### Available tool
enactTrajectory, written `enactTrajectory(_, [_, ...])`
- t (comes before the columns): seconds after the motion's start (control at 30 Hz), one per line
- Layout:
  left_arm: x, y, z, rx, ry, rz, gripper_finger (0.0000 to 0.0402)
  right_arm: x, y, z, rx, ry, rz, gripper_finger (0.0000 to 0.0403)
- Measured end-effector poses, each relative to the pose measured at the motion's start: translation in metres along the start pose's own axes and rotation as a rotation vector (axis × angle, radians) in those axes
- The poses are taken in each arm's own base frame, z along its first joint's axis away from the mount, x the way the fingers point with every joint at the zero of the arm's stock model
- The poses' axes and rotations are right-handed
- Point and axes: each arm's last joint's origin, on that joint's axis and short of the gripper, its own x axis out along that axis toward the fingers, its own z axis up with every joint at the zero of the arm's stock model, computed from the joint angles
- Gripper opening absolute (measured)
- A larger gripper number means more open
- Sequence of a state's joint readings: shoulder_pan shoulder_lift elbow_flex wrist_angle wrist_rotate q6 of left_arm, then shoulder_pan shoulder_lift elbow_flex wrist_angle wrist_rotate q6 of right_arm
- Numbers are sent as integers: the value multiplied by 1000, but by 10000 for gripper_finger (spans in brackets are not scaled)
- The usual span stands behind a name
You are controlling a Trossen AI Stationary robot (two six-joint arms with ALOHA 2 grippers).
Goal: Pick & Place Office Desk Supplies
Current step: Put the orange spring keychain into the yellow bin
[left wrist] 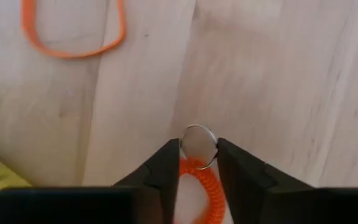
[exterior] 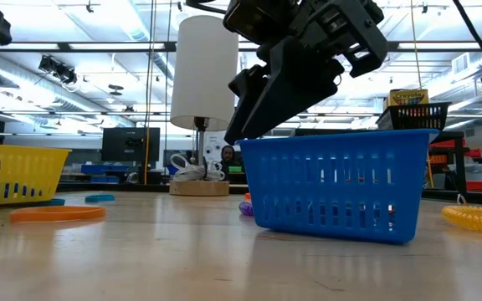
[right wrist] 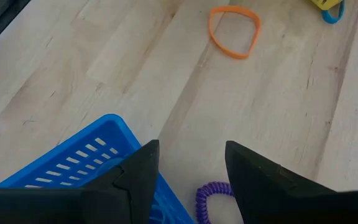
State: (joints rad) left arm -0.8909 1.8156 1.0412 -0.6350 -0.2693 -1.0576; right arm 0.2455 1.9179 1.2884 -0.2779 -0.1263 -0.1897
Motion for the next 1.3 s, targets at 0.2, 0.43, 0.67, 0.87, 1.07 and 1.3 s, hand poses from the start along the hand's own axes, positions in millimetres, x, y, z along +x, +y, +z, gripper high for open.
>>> enactTrajectory(0.2, [0, -7, 4, 77, -41, -70, 13, 0, 0, 1, -2, -5, -1, 192])
enactTrajectory(0.43, [-10, -13, 11, 100, -75, -62, 3, 0, 0, 2, -3, -17, -3, 192])
enactTrajectory(0.67, [-36, -16, 24, 131, -100, 62, 2, 0, -1, 4, -11, -40, -8, 192])
enactTrajectory(0.87, [-57, -11, 25, 133, -70, 204, 1, 0, -1, 4, -8, -41, -8, 192])
enactTrajectory(1.07, [-82, -5, 27, 109, -74, 322, 1, 0, -1, 4, -7, -40, -8, 192])
enactTrajectory(1.3, [-110, 2, 28, 88, -95, 448, 1, 0, -1, 4, -11, -40, -8, 192])
